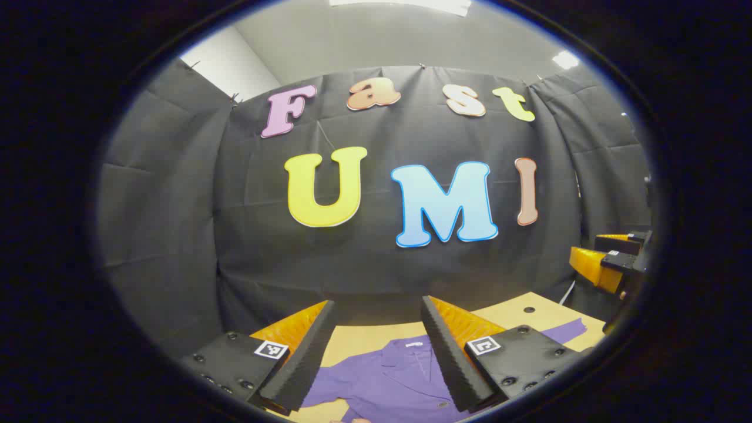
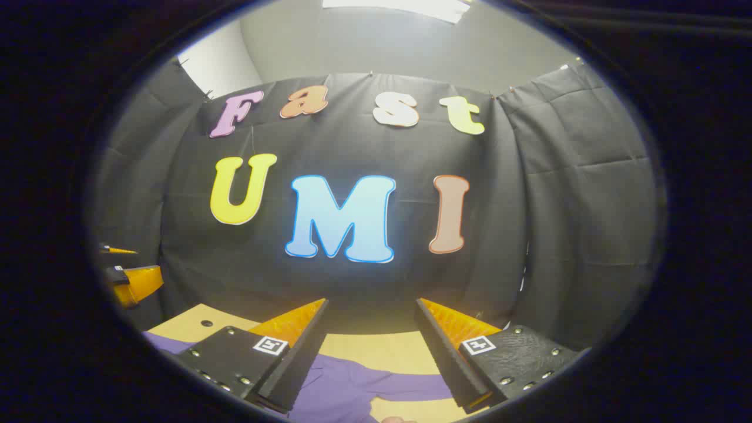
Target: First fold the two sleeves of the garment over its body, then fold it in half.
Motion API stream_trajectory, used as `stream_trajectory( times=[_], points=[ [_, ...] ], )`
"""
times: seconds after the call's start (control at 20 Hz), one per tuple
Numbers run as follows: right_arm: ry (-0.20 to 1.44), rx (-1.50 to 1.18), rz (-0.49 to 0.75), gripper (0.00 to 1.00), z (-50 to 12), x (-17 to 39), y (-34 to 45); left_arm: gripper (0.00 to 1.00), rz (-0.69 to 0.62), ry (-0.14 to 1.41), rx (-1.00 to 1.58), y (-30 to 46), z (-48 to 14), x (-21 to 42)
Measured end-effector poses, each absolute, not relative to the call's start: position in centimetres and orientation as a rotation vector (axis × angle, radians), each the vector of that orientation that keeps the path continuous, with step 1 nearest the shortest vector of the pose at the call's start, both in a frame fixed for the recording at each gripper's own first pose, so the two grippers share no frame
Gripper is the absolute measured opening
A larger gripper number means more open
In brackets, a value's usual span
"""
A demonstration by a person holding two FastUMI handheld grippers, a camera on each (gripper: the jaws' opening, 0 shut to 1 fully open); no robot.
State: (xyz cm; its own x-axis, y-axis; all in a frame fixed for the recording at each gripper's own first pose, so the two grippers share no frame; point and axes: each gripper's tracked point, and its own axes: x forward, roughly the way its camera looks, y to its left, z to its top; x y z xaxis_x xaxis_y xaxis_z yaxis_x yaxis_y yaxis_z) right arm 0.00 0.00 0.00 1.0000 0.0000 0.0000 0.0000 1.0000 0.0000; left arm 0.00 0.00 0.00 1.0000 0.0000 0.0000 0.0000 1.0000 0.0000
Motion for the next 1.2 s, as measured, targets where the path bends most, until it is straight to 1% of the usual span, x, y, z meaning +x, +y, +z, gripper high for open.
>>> stream_trajectory(
  times=[0.1,0.15,0.3,0.4,0.45,0.65,0.7,0.85,0.95,1.05,1.2],
  points=[
    [0.008,-0.019,0.007,0.92,-0.7,0.6,0.0,0.96,-0.005,0.003,0.002,-0.6,-0.1,0.6],
    [0.012,-0.022,0.016,0.94,-1.0,1.0,0.3,0.96,-0.003,0.006,0.002,-0.8,-0.3,1.2],
    [0.034,-0.031,0.035,0.92,-1.7,3.1,0.7,0.96,0.007,0.017,-0.01,-0.8,-0.8,2.4],
    [0.037,-0.031,0.045,0.92,-1.9,3.5,0.8,0.95,0.016,0.014,-0.01,-0.7,-0.9,2.7],
    [0.038,-0.031,0.049,0.94,-2.0,3.6,0.8,0.95,0.019,0.014,-0.01,-0.8,-0.8,3.0],
    [0.045,-0.034,0.054,0.94,-2.5,4.1,0.6,0.96,0.026,0.015,-0.013,-1.2,-1.0,3.4],
    [0.05,-0.039,0.049,0.92,-2.7,4.3,0.3,0.96,0.028,0.015,-0.012,-1.3,-1.1,3.4],
    [0.079,-0.043,0.015,0.94,-4.4,4.8,-1.5,0.95,0.03,0.014,-0.004,-1.5,-1.0,3.3],
    [0.12,-0.043,-0.021,0.94,-6.6,5.2,-3.4,0.95,0.032,0.015,-0.002,-1.7,-1.0,3.5],
    [0.172,-0.042,-0.071,0.92,-9.2,5.6,-6.0,0.96,0.036,0.019,-0.002,-1.8,-1.1,3.5],
    [0.254,-0.033,-0.156,0.94,-13.4,5.7,-10.1,0.96,0.044,0.029,-0.005,-1.8,-1.4,3.5]
  ],
)
